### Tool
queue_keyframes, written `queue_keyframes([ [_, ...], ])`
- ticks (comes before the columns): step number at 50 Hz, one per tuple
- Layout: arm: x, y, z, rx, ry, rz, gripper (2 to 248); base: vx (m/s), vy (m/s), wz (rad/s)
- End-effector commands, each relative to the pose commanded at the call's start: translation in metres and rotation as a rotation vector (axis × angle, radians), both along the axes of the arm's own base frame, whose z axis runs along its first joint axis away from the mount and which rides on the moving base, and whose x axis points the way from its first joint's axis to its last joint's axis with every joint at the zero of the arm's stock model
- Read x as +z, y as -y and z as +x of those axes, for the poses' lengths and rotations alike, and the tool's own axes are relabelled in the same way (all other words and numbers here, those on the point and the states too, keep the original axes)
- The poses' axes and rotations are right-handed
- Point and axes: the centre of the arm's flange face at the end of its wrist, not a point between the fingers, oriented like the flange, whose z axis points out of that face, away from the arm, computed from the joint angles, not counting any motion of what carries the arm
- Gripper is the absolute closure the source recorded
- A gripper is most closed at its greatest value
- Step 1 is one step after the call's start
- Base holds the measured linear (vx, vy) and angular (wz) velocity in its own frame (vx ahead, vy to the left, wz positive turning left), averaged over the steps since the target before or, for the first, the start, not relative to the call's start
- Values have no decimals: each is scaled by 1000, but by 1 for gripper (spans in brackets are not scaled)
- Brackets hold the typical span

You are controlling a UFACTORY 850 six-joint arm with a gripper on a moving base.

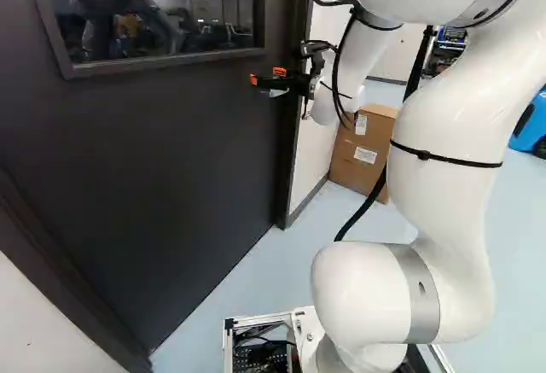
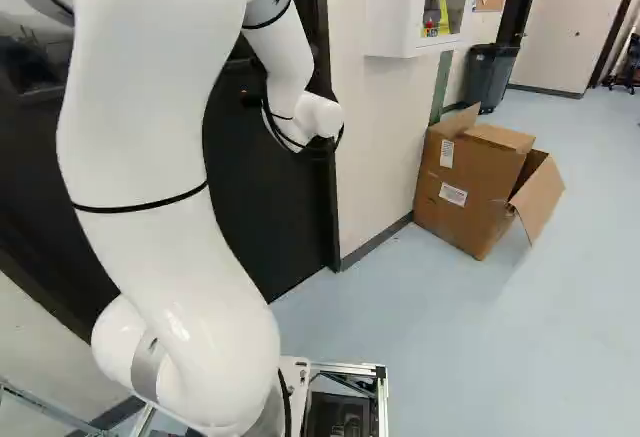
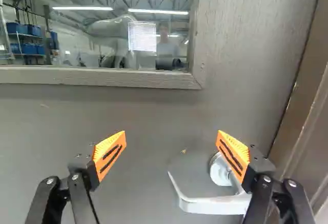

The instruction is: Open the door and move inside

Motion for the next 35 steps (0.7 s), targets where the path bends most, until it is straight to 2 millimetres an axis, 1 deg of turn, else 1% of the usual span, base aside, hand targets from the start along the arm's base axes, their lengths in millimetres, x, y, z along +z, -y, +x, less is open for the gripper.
queue_keyframes([
  [21,0,0,0,-8,116,-129,3,0,0,0],
  [35,0,0,0,-8,133,-148,3,0,0,0],
])
